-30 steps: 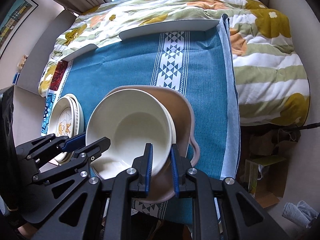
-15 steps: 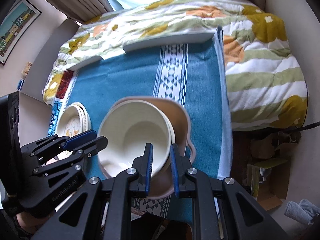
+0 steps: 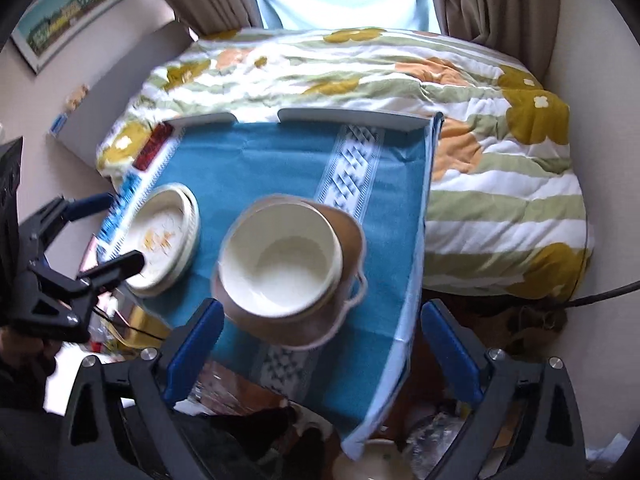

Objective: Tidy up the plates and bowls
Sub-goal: 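Open both grippers and lift them off the bowls, then grasp the rim of the pink-beige dish holding the bowls with both grippers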

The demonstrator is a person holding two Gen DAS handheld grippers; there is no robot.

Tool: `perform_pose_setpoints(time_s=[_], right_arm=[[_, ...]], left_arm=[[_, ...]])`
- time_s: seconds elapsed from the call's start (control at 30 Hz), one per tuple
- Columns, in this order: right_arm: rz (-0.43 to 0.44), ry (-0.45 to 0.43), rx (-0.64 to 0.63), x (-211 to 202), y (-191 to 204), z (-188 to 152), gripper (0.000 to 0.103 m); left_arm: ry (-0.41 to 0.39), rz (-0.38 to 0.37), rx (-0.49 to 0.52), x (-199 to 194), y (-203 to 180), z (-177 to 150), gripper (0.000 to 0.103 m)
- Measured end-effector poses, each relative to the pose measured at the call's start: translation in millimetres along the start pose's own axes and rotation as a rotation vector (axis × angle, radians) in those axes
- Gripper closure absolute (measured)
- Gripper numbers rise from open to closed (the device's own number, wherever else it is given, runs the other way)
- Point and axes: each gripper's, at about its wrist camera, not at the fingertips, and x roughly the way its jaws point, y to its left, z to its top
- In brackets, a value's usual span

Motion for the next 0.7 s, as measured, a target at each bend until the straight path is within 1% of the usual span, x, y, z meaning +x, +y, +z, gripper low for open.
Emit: perform_pose_setpoints(time_s=[0.07,0.13,0.17,0.27,0.4,0.47,0.53,0.57,0.6,0.67,0.7], right_arm=[[-0.068,0.056,-0.036,14,0,-1,0.005],[-0.135,0.077,-0.063,25,-2,-3,0.005],[-0.145,0.101,-0.072,33,-3,-3,0.005],[-0.109,0.183,-0.052,57,-7,-3,0.005],[-0.141,0.246,-0.078,81,-6,-5,0.006],[-0.146,0.269,-0.076,90,-8,-4,0.014],[-0.135,0.29,-0.077,96,-7,-3,0.023],[-0.131,0.305,-0.075,99,-6,-3,0.025],[-0.13,0.318,-0.074,102,-5,-2,0.028],[-0.124,0.342,-0.08,111,-3,-1,0.034],[-0.117,0.348,-0.08,115,-2,-1,0.039]], left_arm=[[0.045,-0.002,0.015,16,2,-6,0.0],[0.089,-0.009,0.028,31,2,-7,0.0],[0.107,-0.011,0.04,39,0,-6,0.0],[0.164,-0.014,0.08,59,-3,-5,0.001],[0.221,-0.028,0.121,81,-6,-3,0.004],[0.247,-0.035,0.136,91,-8,-1,0.012],[0.272,-0.04,0.144,100,-9,1,0.016],[0.283,-0.046,0.147,104,-9,2,0.018],[0.292,-0.051,0.15,107,-10,3,0.02],[0.303,-0.063,0.153,113,-11,4,0.026],[0.309,-0.07,0.153,116,-11,5,0.027]])
